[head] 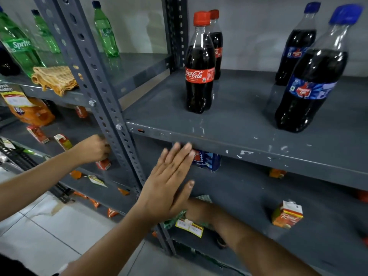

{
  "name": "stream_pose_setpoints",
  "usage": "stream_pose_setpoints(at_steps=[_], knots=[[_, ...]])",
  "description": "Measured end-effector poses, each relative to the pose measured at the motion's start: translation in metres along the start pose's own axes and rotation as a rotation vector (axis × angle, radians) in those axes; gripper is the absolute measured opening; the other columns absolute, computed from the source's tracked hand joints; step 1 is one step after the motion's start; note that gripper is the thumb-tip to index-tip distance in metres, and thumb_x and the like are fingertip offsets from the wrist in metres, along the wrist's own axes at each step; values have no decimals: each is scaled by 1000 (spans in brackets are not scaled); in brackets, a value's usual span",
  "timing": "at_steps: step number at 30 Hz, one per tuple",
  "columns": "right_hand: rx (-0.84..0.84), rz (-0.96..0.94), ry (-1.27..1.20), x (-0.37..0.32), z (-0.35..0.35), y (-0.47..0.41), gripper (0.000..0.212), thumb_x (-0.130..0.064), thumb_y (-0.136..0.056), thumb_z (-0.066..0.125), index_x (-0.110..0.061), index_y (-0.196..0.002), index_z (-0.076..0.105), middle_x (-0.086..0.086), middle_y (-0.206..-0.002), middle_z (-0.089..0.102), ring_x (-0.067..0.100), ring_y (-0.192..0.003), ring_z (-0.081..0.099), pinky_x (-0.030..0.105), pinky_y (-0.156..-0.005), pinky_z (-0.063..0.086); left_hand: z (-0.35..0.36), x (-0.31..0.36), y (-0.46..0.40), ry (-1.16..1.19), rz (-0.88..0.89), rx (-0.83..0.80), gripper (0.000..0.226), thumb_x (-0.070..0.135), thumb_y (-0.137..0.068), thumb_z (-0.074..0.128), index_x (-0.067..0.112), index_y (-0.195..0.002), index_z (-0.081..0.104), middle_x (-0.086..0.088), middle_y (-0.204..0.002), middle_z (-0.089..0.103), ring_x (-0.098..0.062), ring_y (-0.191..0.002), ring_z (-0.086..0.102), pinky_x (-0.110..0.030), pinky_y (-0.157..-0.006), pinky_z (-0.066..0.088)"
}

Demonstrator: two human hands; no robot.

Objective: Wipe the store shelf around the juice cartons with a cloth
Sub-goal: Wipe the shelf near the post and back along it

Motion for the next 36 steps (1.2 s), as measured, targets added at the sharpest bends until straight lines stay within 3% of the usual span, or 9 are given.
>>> stream_pose_setpoints(at_steps=[2,5,11,18,20,22,26,31,36], knots=[[-86,53,110,7,-10,6,51,-2,-87,43,-16,-135,49,14,-116,60,25,-104,57,31,-88,40,39,-22,41,58,-97,-136,59,32,-104,34,11,-156,15,-5,-166,8,-29,-151,14,-44,-123,10],[-73,148,92,36,-29,8,50,-7,-83,46,-26,-128,55,6,-136,55,27,-117,54,31,-91,42,97,-67,104,95,-361,-399,62,45,-105,26,17,-157,6,13,-164,-8,-15,-152,0,-29,-122,-1],[371,276,-41,74,-63,-5,59,-8,-88,46,-34,-141,41,7,-149,43,33,-127,49,41,-103,44,151,-120,178,-122,-564,-799,86,67,-83,-11,19,-154,-10,9,-156,-21,-11,-147,-20,-23,-115,-18],[316,55,78,60,-26,5,78,6,-81,44,-42,-143,36,-9,-161,14,17,-149,6,36,-120,-3,149,-122,164,-122,-556,-698,83,67,-89,-5,15,-154,1,4,-163,-1,-10,-148,-11,-24,-118,-12],[250,38,27,58,-14,25,73,5,-83,43,-40,-141,42,-9,-159,22,15,-148,15,34,-122,5,155,-114,160,-129,-547,-673,83,67,-92,-2,13,-154,8,-1,-164,10,-15,-150,-1,-26,-120,-8],[266,115,-220,65,-26,43,56,2,-85,47,-29,-131,56,1,-143,50,20,-133,43,34,-112,32,161,-107,151,-139,-513,-659,82,66,-96,3,10,-154,17,-5,-162,20,-18,-150,7,-30,-121,-3],[627,337,-367,98,-117,56,35,-5,-80,54,-19,-110,65,13,-101,68,32,-95,64,35,-79,50,178,-92,118,-124,-462,-633,84,65,-96,-1,9,-155,19,-6,-163,20,-22,-151,7,-36,-121,-2],[853,494,-94,144,-193,34,50,-7,-83,47,-11,-132,49,21,-137,51,40,-124,49,43,-103,41,196,-82,106,-244,-493,-645,77,62,-95,5,17,-157,-1,4,-165,-2,-19,-151,-5,-50,-120,-5],[515,457,109,179,-157,9,61,-13,-86,51,-34,-142,40,2,-160,21,25,-148,15,51,-119,6,206,-81,107,-216,-463,-633,79,64,-93,-5,19,-157,4,6,-166,3,-19,-152,-1,-49,-121,-4]])
Point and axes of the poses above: each hand's wrist, its own y-axis away from the middle knuckle, its own z-axis out of the palm, x = y × z, the point moved 8 cm from there along -y, towards the middle knuckle
